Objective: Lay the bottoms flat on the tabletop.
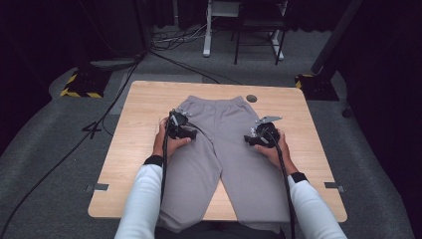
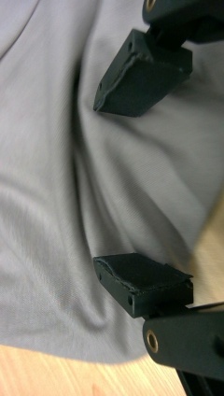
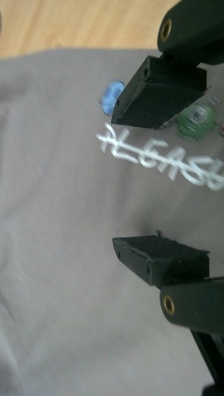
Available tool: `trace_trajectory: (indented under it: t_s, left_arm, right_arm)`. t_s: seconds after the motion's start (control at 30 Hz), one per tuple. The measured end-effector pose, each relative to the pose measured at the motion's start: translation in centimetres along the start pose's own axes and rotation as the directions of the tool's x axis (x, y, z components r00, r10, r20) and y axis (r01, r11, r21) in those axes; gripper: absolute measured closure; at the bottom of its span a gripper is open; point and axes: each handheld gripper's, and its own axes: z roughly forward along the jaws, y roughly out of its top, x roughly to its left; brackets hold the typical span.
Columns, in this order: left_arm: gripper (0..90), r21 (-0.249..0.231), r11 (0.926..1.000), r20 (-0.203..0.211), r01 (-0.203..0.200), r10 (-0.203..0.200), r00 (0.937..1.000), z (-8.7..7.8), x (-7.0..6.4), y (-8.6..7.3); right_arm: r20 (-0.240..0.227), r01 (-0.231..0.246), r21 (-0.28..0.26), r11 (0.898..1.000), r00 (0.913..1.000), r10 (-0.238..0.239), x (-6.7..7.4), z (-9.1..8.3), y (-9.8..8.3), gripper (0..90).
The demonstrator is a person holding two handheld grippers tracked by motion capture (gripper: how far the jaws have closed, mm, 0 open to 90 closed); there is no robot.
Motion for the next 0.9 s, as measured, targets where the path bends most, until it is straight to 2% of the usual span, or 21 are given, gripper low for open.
trace_trajectory:
  t_s: [0.03, 0.13, 0.2, 0.23, 0.3, 0.37, 0.4, 0.43, 0.5, 0.57, 0.63, 0.73, 0.8, 0.9]
  left_arm:
    - [22.4, -0.012, 0.9995, 0.032, -0.030, 0.030, 0.9990, -1.1, -0.4, -0.5]
    - [22.4, -0.031, 0.9953, 0.070, -0.092, 0.094, 0.9931, -3.5, -1.9, -2.3]
    - [22.5, -0.044, 0.9917, 0.103, -0.121, 0.125, 0.9869, -5.1, -3.3, -4.1]
    - [23.3, -0.054, 0.9899, 0.110, -0.132, 0.137, 0.9845, -5.6, -4.0, -5.0]
    - [23.6, -0.032, 0.9839, 0.106, -0.176, 0.178, 0.9784, -6.5, -5.4, -6.9]
    - [23.7, -0.020, 0.9844, 0.125, -0.175, 0.176, 0.9764, -7.1, -6.5, -8.7]
    - [24.2, -0.018, 0.9821, 0.119, -0.188, 0.188, 0.9749, -7.4, -7.0, -9.7]
    - [24.5, -0.033, 0.9846, 0.115, -0.172, 0.174, 0.9779, -7.9, -7.4, -10.4]
    - [25.4, -0.036, 0.9870, 0.142, -0.157, 0.160, 0.9767, -8.6, -7.8, -11.4]
    - [25.3, -0.040, 0.9923, 0.160, -0.117, 0.122, 0.9795, -9.3, -8.2, -12.6]
    - [25.2, -0.044, 0.9936, 0.151, -0.104, 0.109, 0.9826, -10.3, -8.9, -13.7]
    - [25.3, -0.052, 0.9954, 0.137, -0.080, 0.086, 0.9868, -11.3, -10.0, -15.1]
    - [25.2, -0.062, 0.9953, 0.133, -0.074, 0.082, 0.9878, -12.1, -11.0, -16.2]
    - [25.3, -0.057, 0.9964, 0.122, -0.063, 0.069, 0.9901, -13.1, -12.0, -17.2]
  right_arm:
    - [-0.009, 0.012, 0.001, 1.000, 0.9999, -0.012, 0.2, -0.4, -0.3, 35.7]
    - [-0.029, 0.078, -0.005, 0.997, 0.9966, -0.078, 1.0, -2.1, -1.7, 35.8]
    - [-0.059, 0.089, -0.005, 0.996, 0.9943, -0.089, 1.5, -3.0, -2.6, 35.6]
    - [-0.076, 0.102, -0.008, 0.995, 0.9918, -0.102, 1.7, -3.5, -3.0, 35.5]
    - [-0.087, 0.130, 0.010, 0.992, 0.9879, -0.128, 2.1, -4.3, -3.8, 34.7]
    - [-0.111, 0.128, 0.007, 0.992, 0.9857, -0.127, 2.4, -5.3, -4.9, 34.8]
    - [-0.111, 0.134, 0.016, 0.991, 0.9850, -0.132, 2.5, -5.5, -5.1, 34.2]
    - [-0.114, 0.141, 0.024, 0.990, 0.9838, -0.138, 2.6, -5.9, -5.6, 33.7]
    - [-0.126, 0.147, 0.023, 0.989, 0.9816, -0.143, 2.9, -6.4, -6.2, 33.7]
    - [-0.126, 0.166, 0.023, 0.986, 0.9787, -0.162, 3.2, -7.0, -6.7, 33.4]
    - [-0.148, 0.157, 0.023, 0.987, 0.9771, -0.152, 3.3, -7.4, -7.2, 33.1]
    - [-0.143, 0.173, 0.025, 0.985, 0.9754, -0.168, 3.5, -8.1, -7.8, 32.6]
    - [-0.138, 0.171, 0.030, 0.985, 0.9766, -0.166, 3.7, -8.5, -8.2, 32.3]
    - [-0.134, 0.190, 0.036, 0.981, 0.9737, -0.184, 4.1, -9.3, -8.8, 32.2]
